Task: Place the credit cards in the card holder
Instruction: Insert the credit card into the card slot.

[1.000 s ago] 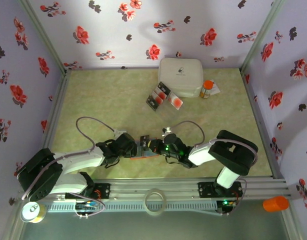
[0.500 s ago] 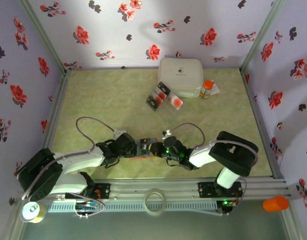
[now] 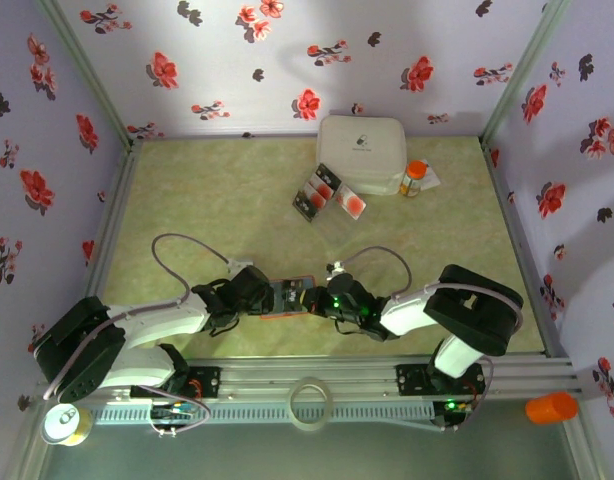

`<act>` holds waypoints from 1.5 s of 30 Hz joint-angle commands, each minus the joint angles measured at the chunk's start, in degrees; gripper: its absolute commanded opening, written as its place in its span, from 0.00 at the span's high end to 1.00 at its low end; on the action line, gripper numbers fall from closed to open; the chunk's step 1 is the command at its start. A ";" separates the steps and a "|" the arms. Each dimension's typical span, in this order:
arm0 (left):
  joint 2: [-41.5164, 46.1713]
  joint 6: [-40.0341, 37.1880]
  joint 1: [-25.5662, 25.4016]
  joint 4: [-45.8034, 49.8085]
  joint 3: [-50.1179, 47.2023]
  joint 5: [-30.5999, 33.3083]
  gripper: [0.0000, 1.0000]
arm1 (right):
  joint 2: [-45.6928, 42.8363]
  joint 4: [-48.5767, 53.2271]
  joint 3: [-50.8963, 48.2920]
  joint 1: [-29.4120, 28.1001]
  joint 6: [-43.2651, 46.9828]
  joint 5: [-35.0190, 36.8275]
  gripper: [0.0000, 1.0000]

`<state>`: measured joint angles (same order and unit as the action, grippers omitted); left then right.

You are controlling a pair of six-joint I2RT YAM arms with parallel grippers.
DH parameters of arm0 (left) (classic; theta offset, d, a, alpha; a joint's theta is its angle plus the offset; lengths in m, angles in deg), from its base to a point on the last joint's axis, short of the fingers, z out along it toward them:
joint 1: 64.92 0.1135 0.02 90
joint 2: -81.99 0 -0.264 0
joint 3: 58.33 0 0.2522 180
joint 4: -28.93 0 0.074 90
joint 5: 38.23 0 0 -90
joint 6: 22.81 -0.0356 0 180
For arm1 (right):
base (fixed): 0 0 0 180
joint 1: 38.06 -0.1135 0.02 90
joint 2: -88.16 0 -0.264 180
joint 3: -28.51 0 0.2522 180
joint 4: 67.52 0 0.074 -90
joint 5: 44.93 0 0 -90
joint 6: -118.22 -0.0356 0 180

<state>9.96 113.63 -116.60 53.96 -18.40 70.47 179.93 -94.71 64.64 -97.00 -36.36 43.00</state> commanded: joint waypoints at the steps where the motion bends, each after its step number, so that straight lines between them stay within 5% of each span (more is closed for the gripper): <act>1: -0.64 1.68 0.26 1.31 -1.09 -0.49 0.15 | 0.25 2.71 1.42 -0.52 0.11 0.67 1.00; 45: -0.66 1.78 0.26 0.86 -1.21 -0.60 0.15 | -0.58 15.99 9.24 -0.09 3.47 -3.25 1.00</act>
<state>9.96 113.80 -116.60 53.85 -18.40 70.47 178.40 -80.33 72.25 -97.00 -34.32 40.68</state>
